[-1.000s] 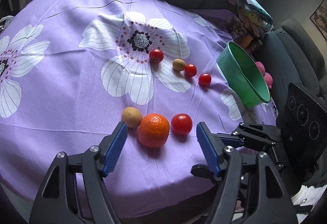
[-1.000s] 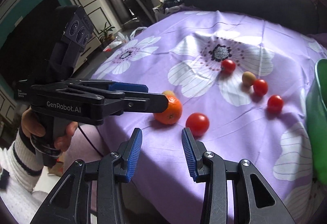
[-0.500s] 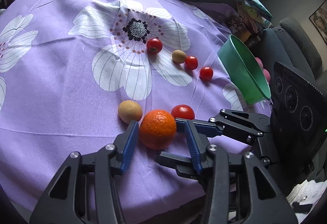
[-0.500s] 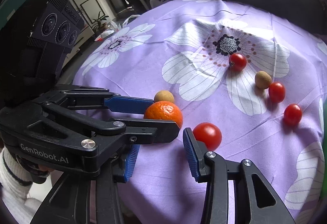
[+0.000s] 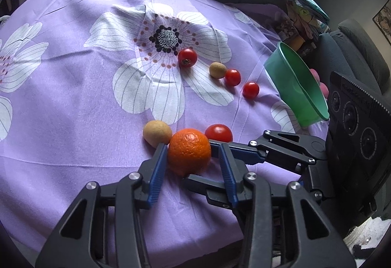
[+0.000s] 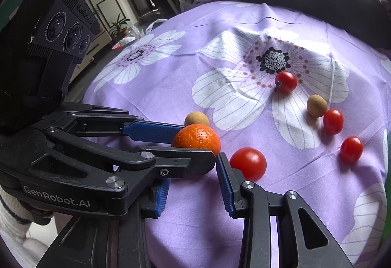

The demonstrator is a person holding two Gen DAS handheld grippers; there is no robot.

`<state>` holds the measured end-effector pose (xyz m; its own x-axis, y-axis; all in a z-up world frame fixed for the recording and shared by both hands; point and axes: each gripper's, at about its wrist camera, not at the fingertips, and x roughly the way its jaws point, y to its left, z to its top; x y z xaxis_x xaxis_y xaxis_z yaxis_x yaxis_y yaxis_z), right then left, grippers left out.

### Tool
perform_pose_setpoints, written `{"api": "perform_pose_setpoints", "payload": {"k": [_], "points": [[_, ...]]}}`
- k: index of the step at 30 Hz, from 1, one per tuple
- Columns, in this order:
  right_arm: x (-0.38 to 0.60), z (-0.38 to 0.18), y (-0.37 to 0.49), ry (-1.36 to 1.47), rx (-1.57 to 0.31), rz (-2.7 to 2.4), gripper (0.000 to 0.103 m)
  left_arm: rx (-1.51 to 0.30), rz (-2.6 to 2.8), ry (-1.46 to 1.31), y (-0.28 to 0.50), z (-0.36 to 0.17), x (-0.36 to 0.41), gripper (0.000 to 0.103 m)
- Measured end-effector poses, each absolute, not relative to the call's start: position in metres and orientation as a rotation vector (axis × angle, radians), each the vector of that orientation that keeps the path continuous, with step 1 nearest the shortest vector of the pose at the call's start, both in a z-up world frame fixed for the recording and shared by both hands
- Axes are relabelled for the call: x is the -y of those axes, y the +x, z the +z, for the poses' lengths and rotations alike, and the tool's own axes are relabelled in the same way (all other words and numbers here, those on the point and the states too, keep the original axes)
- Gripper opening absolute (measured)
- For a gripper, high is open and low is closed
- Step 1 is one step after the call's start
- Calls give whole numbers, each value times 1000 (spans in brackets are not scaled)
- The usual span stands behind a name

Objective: Organize fruits
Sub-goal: 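Carry the large orange into the green bowl and open the left tool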

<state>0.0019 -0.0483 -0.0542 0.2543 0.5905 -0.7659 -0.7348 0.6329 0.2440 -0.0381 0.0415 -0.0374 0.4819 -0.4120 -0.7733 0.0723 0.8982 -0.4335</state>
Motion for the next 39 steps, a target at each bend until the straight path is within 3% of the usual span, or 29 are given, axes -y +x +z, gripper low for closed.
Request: {"api": "perform_pose_setpoints", "payload": {"k": [18, 39], "points": [[88, -13, -12, -109, -811, 832, 39, -924, -370, -237, -33, 11, 7, 41], [218, 32, 7, 32, -648, 508, 39, -851, -656, -35, 38, 51, 142, 41]]}}
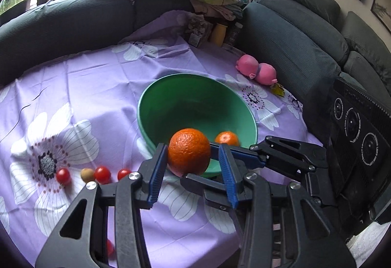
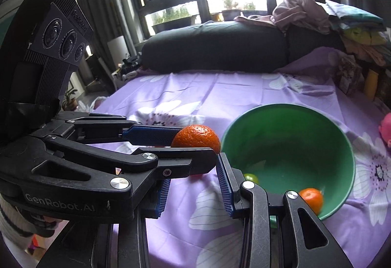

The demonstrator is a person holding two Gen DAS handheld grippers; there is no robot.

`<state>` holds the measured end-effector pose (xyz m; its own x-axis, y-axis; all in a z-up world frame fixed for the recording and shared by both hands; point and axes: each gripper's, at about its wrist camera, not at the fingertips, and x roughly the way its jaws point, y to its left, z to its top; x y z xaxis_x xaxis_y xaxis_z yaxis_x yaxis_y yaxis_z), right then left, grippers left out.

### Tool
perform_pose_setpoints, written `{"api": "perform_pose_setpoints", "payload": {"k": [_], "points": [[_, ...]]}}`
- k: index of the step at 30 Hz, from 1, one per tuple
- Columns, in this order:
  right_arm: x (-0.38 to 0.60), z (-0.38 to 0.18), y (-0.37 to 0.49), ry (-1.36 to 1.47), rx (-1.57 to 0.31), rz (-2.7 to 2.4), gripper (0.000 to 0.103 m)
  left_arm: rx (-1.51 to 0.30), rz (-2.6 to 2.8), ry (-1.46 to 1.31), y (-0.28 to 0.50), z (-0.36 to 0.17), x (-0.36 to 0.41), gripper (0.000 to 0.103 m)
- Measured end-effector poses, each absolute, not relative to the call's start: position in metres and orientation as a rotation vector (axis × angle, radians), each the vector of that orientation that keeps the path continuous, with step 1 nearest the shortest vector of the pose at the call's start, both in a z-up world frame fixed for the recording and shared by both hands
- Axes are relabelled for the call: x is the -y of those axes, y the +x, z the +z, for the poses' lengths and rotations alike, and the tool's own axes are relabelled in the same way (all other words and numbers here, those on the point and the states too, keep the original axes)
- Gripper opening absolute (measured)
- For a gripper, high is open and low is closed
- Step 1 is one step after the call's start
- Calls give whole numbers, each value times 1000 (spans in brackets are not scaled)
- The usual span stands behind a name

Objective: Organize fruits
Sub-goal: 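Carry the large orange into the green bowl and open the left tool, then move the left tool to the brown potato-like fruit and grasp it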

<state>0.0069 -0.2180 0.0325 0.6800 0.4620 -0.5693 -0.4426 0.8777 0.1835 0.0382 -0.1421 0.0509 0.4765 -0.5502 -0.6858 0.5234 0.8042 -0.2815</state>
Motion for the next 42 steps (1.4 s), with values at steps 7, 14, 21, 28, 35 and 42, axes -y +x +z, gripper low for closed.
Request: {"api": "perform_pose_setpoints", "payload": {"k": [7, 14, 21, 28, 35, 42], "points": [[247, 23, 17, 89, -686, 428, 39, -925, -704, -40, 58, 33, 171, 41], [263, 5, 25, 141, -753, 390, 39, -1020, -739, -149, 72, 14, 174, 65], [282, 8, 21, 175, -749, 332, 39, -957, -619, -202, 64, 36, 127, 83], [284, 22, 6, 172, -702, 362, 39, -903, -350, -188, 38, 36, 42, 84], [248, 23, 0, 108, -705, 495, 39, -939, -196, -235, 8, 13, -19, 84], [201, 11, -7, 26, -761, 617, 39, -968, -143, -235, -18, -4, -42, 84]]}}
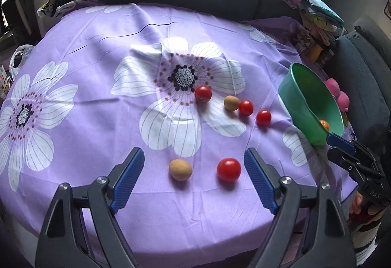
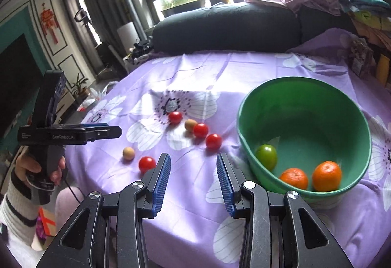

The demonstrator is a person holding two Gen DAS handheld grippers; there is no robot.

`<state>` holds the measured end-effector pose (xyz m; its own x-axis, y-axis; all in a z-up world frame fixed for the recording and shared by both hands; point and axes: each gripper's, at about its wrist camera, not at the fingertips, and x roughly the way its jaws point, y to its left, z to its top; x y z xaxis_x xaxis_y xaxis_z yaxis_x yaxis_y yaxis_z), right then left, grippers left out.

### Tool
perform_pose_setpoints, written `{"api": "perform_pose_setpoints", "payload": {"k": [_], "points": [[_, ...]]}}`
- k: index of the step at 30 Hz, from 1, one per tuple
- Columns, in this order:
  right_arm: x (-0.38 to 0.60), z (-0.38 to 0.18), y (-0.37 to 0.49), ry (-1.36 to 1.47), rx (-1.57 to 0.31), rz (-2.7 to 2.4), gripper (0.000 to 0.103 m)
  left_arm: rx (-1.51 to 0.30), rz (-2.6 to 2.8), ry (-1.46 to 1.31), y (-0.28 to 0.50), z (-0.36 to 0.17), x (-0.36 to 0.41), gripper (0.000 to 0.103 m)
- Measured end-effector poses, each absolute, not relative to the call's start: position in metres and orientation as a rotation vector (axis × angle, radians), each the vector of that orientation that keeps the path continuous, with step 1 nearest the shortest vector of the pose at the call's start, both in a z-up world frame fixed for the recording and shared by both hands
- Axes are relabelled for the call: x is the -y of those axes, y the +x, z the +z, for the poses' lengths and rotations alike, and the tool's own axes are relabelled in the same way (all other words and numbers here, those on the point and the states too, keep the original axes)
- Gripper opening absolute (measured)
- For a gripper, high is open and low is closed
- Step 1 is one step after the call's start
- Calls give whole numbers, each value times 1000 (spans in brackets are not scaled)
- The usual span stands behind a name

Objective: Organize fruits
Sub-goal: 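Move the left tool to the brown potato-like fruit and grasp it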

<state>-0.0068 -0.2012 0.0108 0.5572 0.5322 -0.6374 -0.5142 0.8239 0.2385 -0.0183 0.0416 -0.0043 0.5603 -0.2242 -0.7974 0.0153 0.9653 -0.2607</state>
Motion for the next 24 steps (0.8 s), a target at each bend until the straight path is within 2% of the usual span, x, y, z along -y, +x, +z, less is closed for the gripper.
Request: {"api": "perform_pose_setpoints", "payload": {"k": [24], "points": [[106, -31, 5, -99, -923, 760, 40, -998, -163, -132, -21, -34, -39, 82]]}}
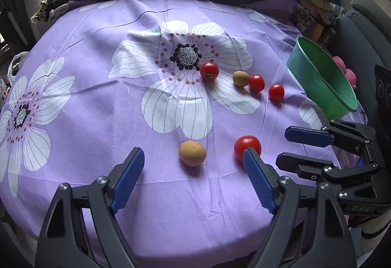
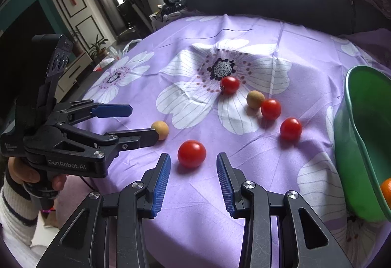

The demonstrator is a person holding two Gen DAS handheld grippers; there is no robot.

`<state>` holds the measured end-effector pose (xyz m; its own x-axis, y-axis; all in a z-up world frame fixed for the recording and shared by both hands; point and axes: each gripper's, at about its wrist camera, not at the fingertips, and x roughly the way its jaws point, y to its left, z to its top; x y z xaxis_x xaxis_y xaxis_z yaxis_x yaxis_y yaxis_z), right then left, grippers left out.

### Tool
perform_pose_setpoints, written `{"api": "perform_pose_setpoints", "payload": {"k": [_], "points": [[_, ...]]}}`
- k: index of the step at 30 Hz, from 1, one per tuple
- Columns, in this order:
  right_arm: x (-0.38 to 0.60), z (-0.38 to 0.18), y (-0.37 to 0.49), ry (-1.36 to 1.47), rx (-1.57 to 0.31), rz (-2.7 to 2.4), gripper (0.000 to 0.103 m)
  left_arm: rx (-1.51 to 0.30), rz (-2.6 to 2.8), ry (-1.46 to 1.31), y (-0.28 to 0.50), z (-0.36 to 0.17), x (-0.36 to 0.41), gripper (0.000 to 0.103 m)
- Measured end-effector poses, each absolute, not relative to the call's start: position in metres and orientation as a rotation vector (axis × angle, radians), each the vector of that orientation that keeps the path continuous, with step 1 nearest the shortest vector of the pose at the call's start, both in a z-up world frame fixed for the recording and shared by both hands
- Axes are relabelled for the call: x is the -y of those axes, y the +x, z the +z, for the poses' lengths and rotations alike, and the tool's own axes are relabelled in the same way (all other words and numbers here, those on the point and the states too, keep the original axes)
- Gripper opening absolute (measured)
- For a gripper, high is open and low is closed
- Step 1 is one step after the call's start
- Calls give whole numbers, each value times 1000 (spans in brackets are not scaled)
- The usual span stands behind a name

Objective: Organize fruits
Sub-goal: 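Move the left tool to the brown potato-like fruit and grasp it, then grasp a red tomato with the right tool while the left tool holds the brown fruit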

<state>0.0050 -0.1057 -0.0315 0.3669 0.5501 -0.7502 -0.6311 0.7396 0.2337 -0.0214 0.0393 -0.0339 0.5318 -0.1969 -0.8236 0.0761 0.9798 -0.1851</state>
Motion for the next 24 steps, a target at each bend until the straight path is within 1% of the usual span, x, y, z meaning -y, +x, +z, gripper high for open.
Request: {"api": "perform_pose_setpoints", "payload": {"k": [3, 7, 20, 24], "points": [[101, -36, 7, -109, -933, 756, 40, -1001, -178, -127, -20, -37, -39, 78], [97, -41, 11, -118, -946, 751, 40, -1009, -190, -125, -17, -42, -40, 70], [77, -55, 20, -163, -975, 762, 40, -1036, -228, -115, -8, -55, -37, 37], [72, -57, 21, -178, -976, 771, 40, -1037, -230, -118, -7, -57, -37, 34]]}}
